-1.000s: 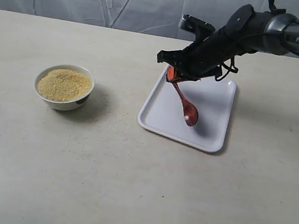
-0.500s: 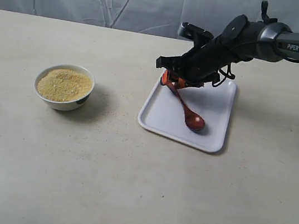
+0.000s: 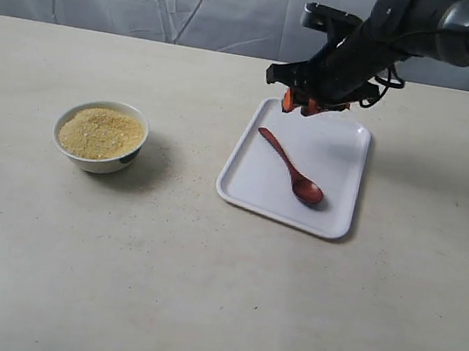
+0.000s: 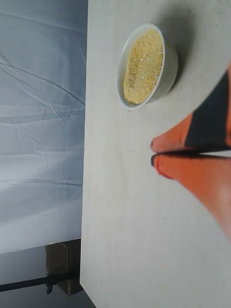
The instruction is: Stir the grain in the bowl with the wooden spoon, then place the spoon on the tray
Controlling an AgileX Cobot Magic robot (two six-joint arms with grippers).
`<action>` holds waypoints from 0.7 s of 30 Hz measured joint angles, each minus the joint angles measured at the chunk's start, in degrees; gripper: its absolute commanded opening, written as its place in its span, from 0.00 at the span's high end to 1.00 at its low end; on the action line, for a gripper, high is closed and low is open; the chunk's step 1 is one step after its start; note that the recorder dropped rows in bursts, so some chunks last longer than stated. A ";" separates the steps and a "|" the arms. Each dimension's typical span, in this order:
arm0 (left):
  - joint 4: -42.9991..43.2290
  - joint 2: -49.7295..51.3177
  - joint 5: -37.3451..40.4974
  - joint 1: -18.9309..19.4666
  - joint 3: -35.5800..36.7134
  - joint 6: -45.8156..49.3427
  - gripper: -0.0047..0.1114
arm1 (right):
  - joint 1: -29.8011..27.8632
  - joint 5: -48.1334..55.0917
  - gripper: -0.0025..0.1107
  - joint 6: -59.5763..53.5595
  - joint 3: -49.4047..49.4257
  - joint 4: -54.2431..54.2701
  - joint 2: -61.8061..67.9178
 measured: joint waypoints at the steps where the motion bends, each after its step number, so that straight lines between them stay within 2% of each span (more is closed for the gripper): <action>1: 0.00 0.00 0.00 0.00 0.00 0.00 0.96 | 0.00 1.24 0.91 0.97 0.00 -1.60 -0.60; 2: 0.00 0.00 0.00 0.00 0.00 0.00 0.96 | 0.00 2.94 0.97 1.92 0.00 -2.86 -1.28; 11: 0.00 0.00 0.00 0.00 0.00 0.00 0.96 | 0.00 18.22 0.98 6.43 0.00 -7.43 -5.83; 15: 0.00 0.00 0.00 0.00 0.00 0.00 0.96 | 0.00 18.43 0.98 8.07 4.62 -8.02 -10.12; 21: 0.00 0.00 0.00 0.00 0.00 0.00 0.96 | -0.31 14.49 0.98 8.50 17.20 -10.01 -19.73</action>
